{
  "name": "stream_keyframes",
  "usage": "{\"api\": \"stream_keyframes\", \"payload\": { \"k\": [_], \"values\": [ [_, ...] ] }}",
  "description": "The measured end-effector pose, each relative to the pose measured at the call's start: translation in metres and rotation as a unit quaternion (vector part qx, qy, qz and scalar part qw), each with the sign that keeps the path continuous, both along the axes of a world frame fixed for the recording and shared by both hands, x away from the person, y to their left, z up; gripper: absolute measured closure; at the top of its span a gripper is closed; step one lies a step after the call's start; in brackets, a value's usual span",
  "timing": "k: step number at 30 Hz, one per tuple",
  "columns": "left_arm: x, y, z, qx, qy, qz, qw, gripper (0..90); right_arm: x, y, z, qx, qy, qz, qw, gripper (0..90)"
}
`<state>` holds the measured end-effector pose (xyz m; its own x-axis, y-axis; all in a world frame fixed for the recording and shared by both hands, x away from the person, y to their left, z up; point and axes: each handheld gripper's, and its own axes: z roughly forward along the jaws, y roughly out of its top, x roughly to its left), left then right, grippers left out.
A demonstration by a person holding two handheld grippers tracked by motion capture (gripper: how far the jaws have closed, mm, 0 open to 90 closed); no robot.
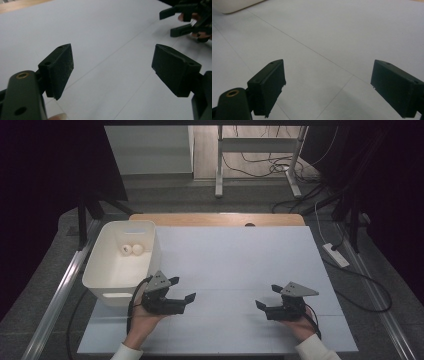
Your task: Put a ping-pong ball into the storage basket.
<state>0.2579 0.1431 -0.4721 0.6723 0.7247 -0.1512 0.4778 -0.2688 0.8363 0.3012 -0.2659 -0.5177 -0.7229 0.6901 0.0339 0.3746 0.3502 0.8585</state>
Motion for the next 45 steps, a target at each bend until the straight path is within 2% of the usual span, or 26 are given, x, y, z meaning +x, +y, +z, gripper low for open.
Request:
{"api": "stream_keyframes", "payload": {
  "k": [6,15,20,26,45],
  "values": [
    [-0.003,0.01,-0.017,0.005,0.012,0.007,0.9999,18.4,0.0,0.0,0.0,-0.001,0.0,0.0,1.0,12.1],
    [-0.009,0.022,-0.033,0.013,0.012,0.015,0.9997,18.7,0.0,0.0,0.0,0.0,-0.001,0.002,1.0,12.1],
    [-0.012,0.025,-0.04,0.019,0.007,0.009,0.9997,19.4,-0.001,0.0,0.001,0.005,-0.001,0.004,1.0,12.1],
    [-0.012,0.025,-0.044,0.02,0.01,0.005,0.9997,18.8,-0.001,-0.001,0.001,0.004,0.0,0.003,1.0,12.1],
    [-0.011,0.018,-0.045,0.018,0.01,-0.003,0.9998,18.7,-0.003,-0.002,0.001,0.005,-0.002,0.005,1.0,12.1]
  ]
}}
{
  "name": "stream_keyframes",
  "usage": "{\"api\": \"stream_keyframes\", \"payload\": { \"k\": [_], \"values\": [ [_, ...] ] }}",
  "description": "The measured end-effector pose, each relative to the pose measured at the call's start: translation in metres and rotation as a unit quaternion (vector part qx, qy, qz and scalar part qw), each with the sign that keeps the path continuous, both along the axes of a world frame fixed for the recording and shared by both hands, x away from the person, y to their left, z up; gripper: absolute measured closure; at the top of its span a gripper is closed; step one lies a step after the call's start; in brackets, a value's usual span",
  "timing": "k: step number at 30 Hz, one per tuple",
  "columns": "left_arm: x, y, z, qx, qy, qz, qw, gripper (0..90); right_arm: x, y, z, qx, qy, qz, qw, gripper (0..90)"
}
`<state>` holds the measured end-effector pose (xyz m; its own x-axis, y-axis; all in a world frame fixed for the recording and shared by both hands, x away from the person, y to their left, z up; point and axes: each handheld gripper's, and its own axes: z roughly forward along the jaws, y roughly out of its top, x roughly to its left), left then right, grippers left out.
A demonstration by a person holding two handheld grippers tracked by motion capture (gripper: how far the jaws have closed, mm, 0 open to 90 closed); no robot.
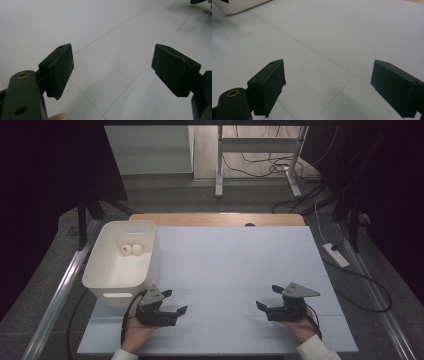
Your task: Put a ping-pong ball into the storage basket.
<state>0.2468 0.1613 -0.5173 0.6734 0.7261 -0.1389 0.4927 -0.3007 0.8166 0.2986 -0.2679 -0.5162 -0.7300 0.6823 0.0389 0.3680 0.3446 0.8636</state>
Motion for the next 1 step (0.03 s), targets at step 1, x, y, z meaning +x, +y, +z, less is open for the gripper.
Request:
{"api": "stream_keyframes", "payload": {
  "k": [1],
  "values": [
    [0.0003,-0.0005,0.0001,0.0,0.0,0.0,1.0,18.7,-0.0002,-0.0004,0.0,0.001,0.0,-0.001,1.0,12.1]
  ]
}}
